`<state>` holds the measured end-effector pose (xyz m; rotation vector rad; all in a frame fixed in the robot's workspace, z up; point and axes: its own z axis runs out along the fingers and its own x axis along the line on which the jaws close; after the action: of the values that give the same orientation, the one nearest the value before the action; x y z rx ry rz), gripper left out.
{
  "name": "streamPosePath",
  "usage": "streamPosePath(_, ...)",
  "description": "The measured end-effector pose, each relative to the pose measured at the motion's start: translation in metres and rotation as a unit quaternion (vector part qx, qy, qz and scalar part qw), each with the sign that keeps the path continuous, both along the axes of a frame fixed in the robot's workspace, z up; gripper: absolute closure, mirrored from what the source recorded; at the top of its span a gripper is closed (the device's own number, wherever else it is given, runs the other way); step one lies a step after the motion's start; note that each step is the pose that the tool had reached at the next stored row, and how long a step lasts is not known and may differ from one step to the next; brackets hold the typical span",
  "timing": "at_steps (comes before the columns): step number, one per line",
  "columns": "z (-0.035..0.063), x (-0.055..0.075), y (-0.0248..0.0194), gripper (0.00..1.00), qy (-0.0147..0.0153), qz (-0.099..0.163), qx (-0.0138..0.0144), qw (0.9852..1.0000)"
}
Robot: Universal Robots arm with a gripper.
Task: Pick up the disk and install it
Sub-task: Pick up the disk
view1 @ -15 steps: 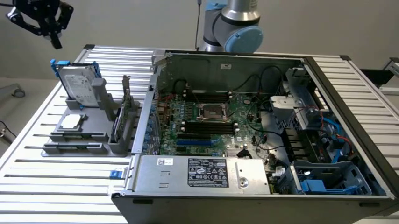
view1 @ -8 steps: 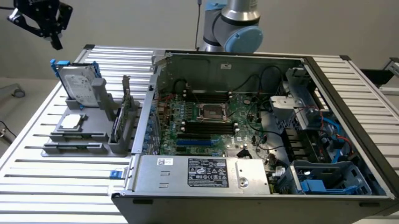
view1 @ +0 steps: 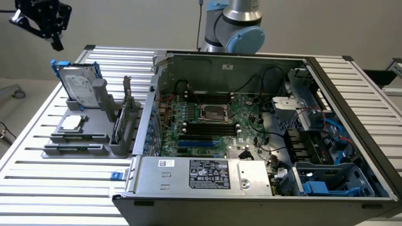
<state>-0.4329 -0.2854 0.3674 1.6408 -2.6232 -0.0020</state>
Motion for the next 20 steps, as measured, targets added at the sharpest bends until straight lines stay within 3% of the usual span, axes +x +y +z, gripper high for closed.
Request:
streamPosePath(5, -0.0003, 0.0000, 0.0000, 0.89, 0.0000, 0.045, 0.0000, 0.9990)
streamPosePath(10, -0.0004, 0.0000, 0.0000, 0.89, -0.0001, 0.091, 0.0000, 0.9959)
streamPosePath(14, -0.0003, 0.0000, 0.0000, 0.89, -0.0001, 0.127, 0.0000, 0.9919)
streamPosePath(20, -0.0003, 0.0000, 0.0000, 0.89, 0.0000, 0.181, 0.0000, 0.9835)
